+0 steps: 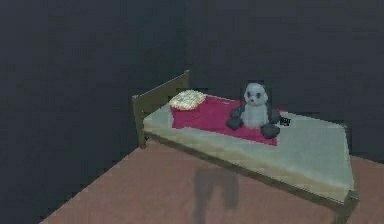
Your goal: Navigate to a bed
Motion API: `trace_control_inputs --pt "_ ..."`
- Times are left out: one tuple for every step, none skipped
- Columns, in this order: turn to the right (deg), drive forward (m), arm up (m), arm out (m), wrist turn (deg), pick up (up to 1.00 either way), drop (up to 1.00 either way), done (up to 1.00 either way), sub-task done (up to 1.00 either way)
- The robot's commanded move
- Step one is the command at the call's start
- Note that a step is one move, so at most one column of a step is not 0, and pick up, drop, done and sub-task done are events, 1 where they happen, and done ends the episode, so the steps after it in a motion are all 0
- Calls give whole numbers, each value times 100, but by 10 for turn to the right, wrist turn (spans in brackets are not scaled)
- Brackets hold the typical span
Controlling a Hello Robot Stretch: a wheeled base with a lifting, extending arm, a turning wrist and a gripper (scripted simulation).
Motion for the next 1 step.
trace_control_inputs --pt "0 70 0 0 0 0 0 0 0"
